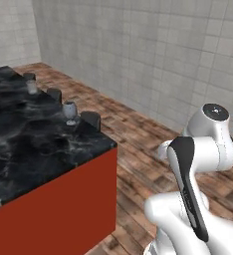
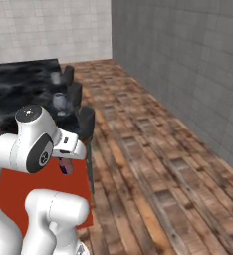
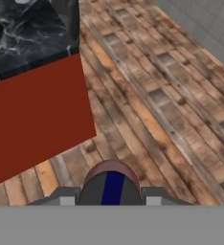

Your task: There is a wine glass and glass cup on the dining counter. Place the wine bottle next to the wine glass and the juice bottle next to the glass cup.

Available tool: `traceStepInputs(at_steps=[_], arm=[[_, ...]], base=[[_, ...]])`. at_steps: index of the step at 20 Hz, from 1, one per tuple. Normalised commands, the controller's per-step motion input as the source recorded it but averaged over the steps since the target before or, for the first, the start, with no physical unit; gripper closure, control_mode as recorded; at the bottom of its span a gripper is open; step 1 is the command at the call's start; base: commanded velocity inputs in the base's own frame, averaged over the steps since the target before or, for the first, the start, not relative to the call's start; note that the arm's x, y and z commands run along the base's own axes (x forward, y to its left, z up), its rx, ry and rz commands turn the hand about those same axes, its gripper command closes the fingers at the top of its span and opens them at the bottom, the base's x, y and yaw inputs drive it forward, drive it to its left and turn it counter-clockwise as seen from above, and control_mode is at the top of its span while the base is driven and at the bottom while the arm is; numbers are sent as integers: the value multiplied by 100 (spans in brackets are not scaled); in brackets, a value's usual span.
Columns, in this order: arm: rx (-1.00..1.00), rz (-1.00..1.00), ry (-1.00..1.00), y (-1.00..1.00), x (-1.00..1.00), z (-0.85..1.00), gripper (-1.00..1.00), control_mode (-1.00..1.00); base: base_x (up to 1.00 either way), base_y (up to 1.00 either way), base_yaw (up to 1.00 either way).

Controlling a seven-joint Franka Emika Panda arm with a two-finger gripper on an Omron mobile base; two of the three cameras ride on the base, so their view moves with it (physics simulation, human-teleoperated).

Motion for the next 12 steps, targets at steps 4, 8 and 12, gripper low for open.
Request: traceStepInputs(at_steps=[4, 8, 12], arm=[[0, 0, 0, 0, 0, 0, 100, 100], [0, 0, 0, 0, 0, 0, 100, 100], [0, 0, 0, 0, 0, 0, 100, 100]], base=[[69, -45, 6], [75, -42, 4], [80, -40, 1]])
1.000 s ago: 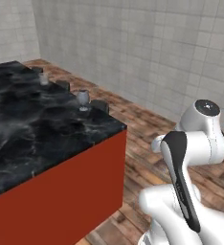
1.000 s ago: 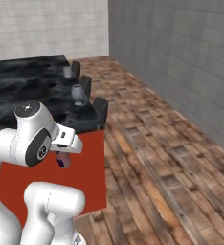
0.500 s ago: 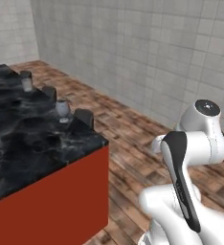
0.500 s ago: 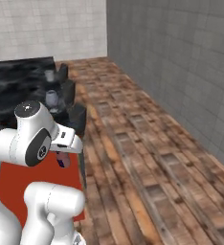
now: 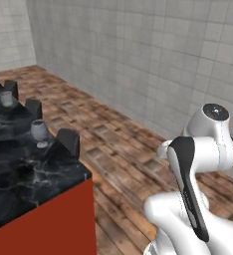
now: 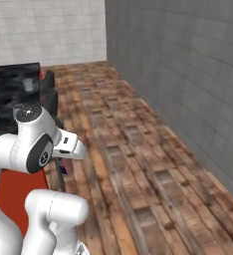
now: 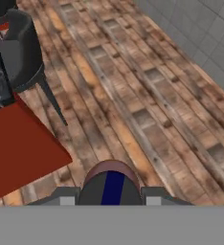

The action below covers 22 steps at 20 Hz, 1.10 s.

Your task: There is a wine glass and glass cup on the dining counter. Place the wine bottle next to the wine glass and the juice bottle next to the glass cup.

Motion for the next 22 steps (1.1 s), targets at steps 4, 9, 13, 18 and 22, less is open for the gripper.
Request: traceStepInputs(at_steps=[4, 9, 13, 18, 22], arm=[[0, 0, 0, 0, 0, 0, 100, 100], [0, 0, 0, 0, 0, 0, 100, 100], [0, 0, 0, 0, 0, 0, 100, 100], [0, 0, 0, 0, 0, 0, 100, 100], [0, 0, 0, 0, 0, 0, 100, 100]], base=[[84, -36, 1], [90, -23, 6], [91, -20, 6], [92, -18, 8], [92, -17, 9]])
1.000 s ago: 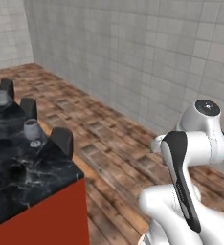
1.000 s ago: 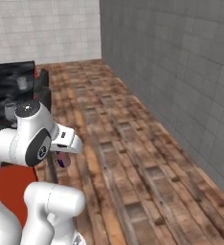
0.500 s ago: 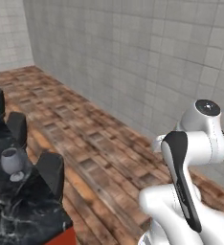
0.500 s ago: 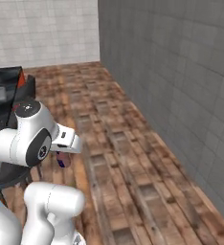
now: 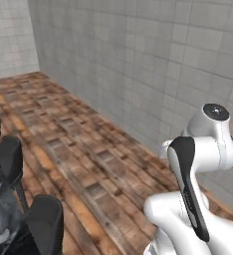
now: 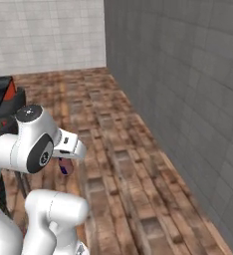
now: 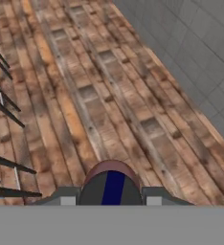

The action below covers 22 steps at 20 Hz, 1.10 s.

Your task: There is a wine glass and glass cup on the dining counter. Place the wine bottle next to the wine glass and the juice bottle next to the glass cup.

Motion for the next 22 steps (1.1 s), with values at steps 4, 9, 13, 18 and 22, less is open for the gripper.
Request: traceStepInputs(at_steps=[4, 9, 13, 18, 22], arm=[[0, 0, 0, 0, 0, 0, 100, 100], [0, 0, 0, 0, 0, 0, 100, 100], [0, 0, 0, 0, 0, 0, 100, 100], [0, 0, 0, 0, 0, 0, 100, 100], [0, 0, 0, 0, 0, 0, 100, 100]], base=[[92, -17, 10], [91, -13, 16], [89, -9, 23], [88, -8, 25], [84, -6, 33]])
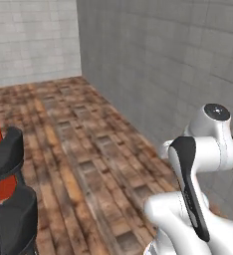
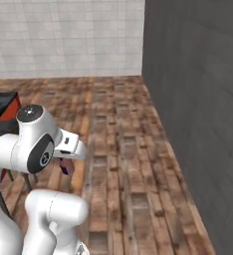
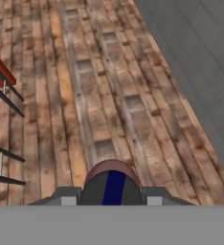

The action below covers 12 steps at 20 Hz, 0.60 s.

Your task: There is a wine glass and glass cup on the dining counter. Place the wine bottle next to the wine glass and the juice bottle next to the glass cup.

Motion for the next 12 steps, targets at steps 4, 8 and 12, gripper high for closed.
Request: traceStepInputs(at_steps=[4, 8, 12], arm=[[0, 0, 0, 0, 0, 0, 100, 100], [0, 0, 0, 0, 0, 0, 100, 100], [0, 0, 0, 0, 0, 0, 100, 100]], base=[[79, -5, 41], [69, -3, 55], [61, -3, 63]])
